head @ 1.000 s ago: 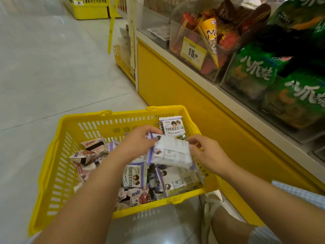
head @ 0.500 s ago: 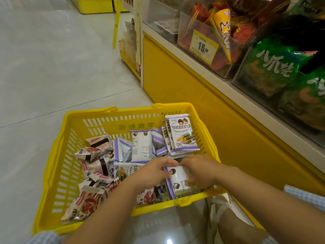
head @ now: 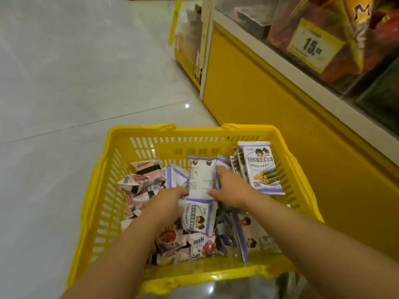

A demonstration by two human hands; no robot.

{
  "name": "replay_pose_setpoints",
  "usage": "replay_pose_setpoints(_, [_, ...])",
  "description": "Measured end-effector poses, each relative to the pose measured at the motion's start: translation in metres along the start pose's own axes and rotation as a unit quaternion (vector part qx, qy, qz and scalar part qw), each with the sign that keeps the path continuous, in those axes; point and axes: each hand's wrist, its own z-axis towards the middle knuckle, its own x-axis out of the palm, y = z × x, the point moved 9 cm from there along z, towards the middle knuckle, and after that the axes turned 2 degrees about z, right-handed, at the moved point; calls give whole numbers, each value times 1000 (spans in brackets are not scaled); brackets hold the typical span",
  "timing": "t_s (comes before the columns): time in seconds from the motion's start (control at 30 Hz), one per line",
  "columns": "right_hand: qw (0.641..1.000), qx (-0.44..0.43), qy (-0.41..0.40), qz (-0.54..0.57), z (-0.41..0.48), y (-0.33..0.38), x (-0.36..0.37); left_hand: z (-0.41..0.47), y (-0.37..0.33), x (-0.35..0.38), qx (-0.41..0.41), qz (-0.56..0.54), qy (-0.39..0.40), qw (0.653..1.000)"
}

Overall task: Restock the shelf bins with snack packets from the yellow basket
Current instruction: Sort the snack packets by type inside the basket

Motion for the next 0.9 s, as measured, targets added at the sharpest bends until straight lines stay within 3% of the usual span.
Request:
replay_pose_setpoints(0.17, [980, 95, -33, 172, 37, -11, 27, 8, -6, 8, 19, 105, -17, 994])
replay_pose_setpoints(0.33, [974, 97, -104, 179, 44, -4, 22, 7, -11, 2, 59, 149, 4, 987])
replay_pose_setpoints(0.47, [966, -6, -173, 190, 17, 18, -19, 1, -8, -25, 64, 21, 39, 997])
replay_pose_setpoints(0.57, [932, -70, -268, 232, -18, 12, -73, -4, -9, -48, 59, -51, 52, 996])
replay_pose_setpoints(0.63, [913, -80, -329, 228, -40, -8, -107, -9, -15, -64, 50, -115, 21, 992])
replay_pose_setpoints(0.7, [912, -64, -357, 191, -54, -33, -129, -11, -23, -75, 33, -187, -27, 981])
replay_pose_setpoints(0.8, [937, 7, -350, 0, -64, -59, -132, -8, -45, -69, 8, -310, -67, 948])
replay_pose_setpoints(0.9, [943, -20, -239, -233, -58, -59, -101, -2, -66, -45, -41, -440, -67, 894])
